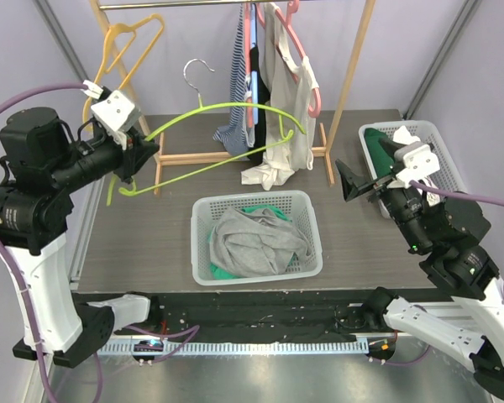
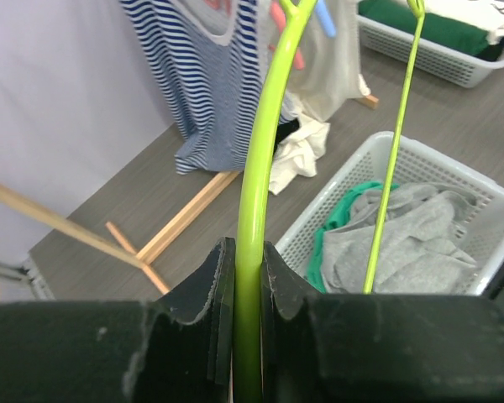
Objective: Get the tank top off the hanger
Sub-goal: Place the hanger at the clothesline.
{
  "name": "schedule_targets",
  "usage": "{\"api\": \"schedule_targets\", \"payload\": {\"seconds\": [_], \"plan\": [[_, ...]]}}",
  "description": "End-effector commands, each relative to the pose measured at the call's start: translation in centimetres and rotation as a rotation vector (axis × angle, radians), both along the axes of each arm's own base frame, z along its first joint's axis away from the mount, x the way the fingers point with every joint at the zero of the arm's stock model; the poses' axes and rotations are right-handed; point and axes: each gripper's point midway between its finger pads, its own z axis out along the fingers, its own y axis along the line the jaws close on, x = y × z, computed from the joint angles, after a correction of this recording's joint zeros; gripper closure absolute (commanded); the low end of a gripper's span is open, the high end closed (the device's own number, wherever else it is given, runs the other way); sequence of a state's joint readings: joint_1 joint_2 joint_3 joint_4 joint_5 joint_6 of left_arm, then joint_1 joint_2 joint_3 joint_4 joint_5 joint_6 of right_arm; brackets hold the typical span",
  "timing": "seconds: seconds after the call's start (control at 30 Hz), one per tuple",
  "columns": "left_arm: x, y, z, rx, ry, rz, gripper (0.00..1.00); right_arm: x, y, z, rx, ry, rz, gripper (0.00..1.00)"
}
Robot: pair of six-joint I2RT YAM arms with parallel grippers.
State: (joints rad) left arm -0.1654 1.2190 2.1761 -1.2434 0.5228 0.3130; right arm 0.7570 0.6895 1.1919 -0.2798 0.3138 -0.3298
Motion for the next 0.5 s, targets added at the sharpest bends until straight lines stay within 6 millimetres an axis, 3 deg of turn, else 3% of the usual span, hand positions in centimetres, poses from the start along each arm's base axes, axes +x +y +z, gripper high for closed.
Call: {"api": "schedule_targets", "payload": {"seconds": [0.0,0.23,0.3,0.47], "plan": [[-0.3,2.1,4.8,-0.011,-0.198,0.123,1.00,0.0,-1.6,1.6,0.094,-0.059,-0.069,0.00],[-1.1,5.9,9.9,-0.066,-0.351,0.347,1.00,0.2,-1.4,1.0,0.092,-0.046,-0.068,0.00],[-0.9,7.5,10.8,-0.069,-0.380,0.436,1.00,0.2,-1.2,1.1,0.092,-0.045,-0.062,0.00],[-0.5,9.2,12.2,-0.051,-0.440,0.528,1.00,0.4,-0.8,0.9,0.086,-0.036,-0.050,0.00]]}}
